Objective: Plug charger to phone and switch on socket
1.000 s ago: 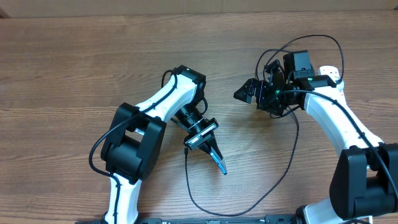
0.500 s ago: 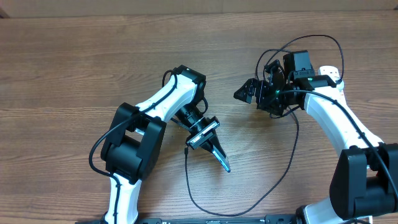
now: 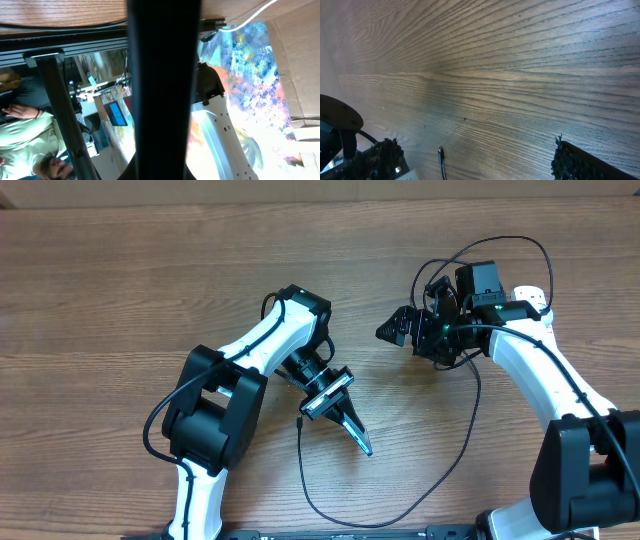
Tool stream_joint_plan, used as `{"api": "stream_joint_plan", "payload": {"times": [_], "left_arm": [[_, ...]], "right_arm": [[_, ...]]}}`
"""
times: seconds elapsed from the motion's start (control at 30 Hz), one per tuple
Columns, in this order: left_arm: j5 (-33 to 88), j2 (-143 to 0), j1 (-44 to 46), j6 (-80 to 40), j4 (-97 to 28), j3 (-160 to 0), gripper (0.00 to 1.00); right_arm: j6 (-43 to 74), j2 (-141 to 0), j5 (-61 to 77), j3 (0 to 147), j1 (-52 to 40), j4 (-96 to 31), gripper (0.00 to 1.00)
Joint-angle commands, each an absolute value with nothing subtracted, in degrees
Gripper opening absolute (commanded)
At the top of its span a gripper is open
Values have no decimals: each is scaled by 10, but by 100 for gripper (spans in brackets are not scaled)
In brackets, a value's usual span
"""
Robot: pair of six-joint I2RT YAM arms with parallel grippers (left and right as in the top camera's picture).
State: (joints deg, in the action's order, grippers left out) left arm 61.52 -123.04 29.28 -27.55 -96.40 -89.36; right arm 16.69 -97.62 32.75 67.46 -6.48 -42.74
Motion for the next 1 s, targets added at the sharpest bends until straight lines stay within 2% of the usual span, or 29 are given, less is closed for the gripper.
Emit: {"api": "stream_joint_plan", "payload": {"times": [0.0,0.97], "left_arm": [[641,-1230,296,-287,-969,-905,4],[663,-1230,296,-288,-969,-905,4]], "right_arm": [[164,-972,325,676,-66,-426,100],[164,-972,325,676,-66,-426,100]]}}
